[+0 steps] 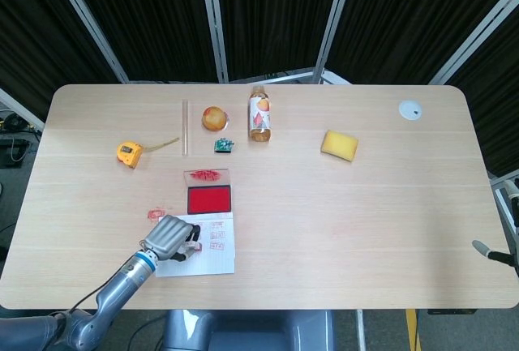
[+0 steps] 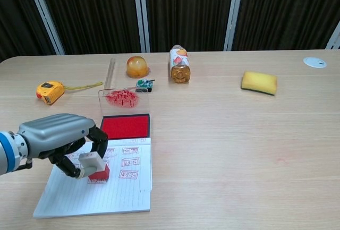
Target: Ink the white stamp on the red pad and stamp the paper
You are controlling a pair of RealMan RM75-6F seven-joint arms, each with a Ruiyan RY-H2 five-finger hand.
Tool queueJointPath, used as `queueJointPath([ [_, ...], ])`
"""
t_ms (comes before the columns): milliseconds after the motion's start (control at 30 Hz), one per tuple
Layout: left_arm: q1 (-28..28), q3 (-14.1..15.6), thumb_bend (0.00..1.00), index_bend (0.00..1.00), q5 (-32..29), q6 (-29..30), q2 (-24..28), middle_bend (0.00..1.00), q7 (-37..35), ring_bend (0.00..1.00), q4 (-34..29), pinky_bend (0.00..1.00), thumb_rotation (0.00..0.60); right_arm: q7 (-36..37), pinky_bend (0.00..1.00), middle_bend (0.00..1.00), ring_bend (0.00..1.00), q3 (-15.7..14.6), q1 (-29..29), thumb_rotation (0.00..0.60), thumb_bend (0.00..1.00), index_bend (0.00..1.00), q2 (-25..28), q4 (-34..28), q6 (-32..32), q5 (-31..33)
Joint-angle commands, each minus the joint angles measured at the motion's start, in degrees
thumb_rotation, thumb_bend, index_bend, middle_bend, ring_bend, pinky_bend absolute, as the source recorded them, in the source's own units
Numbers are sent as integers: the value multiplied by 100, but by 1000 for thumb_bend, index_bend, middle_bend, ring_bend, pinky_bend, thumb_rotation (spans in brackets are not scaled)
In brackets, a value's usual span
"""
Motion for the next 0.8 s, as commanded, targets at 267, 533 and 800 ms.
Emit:
queueJointPath([
  [267, -61, -482, 434, 569, 144, 361, 979, 553, -345, 817, -933, 933, 600, -62, 0, 0, 0, -22, -2, 600, 0, 0, -17, -29, 17, -38],
  [533, -14, -565, 434, 566, -361, 156, 1219, 553, -648, 816, -438, 933, 600, -119, 0, 0, 0, -50, -13, 600, 0, 0, -29, -69, 52, -94],
  [800, 20, -474, 428, 560, -672, -379, 988, 551, -1221, 813, 804, 930, 600, -241, 0, 0, 0, -67, -3, 600, 0, 0, -75, -80, 55, -95],
])
